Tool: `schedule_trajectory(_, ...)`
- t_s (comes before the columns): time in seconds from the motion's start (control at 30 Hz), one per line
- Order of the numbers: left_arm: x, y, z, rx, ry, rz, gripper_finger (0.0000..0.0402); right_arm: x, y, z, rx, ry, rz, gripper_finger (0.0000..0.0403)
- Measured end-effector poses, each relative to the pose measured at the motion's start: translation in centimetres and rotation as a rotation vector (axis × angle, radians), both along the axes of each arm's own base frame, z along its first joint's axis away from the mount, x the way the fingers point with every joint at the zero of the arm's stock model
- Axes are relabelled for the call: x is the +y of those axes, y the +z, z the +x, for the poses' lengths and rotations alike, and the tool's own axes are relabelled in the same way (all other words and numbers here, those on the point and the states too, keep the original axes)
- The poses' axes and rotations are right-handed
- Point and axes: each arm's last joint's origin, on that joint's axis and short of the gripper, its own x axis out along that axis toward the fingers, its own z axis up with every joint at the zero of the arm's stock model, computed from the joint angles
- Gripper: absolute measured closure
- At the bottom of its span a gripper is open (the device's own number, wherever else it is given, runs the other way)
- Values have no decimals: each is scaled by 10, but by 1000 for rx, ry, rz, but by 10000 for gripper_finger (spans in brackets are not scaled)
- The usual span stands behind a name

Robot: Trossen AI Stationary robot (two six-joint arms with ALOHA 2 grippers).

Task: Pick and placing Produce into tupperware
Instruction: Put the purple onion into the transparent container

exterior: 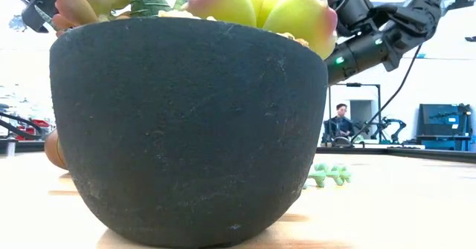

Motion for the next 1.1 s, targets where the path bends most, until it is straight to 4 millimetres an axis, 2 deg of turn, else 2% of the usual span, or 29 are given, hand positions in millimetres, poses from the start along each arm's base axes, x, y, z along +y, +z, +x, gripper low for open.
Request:
schedule_trajectory(0.13, 0, 0, 0, 0, 4, -3, 182, 2, 5, -4, 18, -6, -5, 58)
schedule_trajectory(0.43, 0, 0, 0, -8, 12, -16, 182, 1, 0, -5, 58, -53, -16, 103)
schedule_trajectory(0.57, -1, -6, -1, 13, -6, -66, 182, 3, 6, -7, 38, -44, -18, 107)
schedule_trajectory(0.8, -5, -25, -8, 58, -53, -186, 182, 19, 22, -14, 31, 27, -44, 107)
schedule_trajectory(1.1, -29, -27, -21, 60, -165, -285, 182, 50, 48, -35, 21, 138, -19, 107)
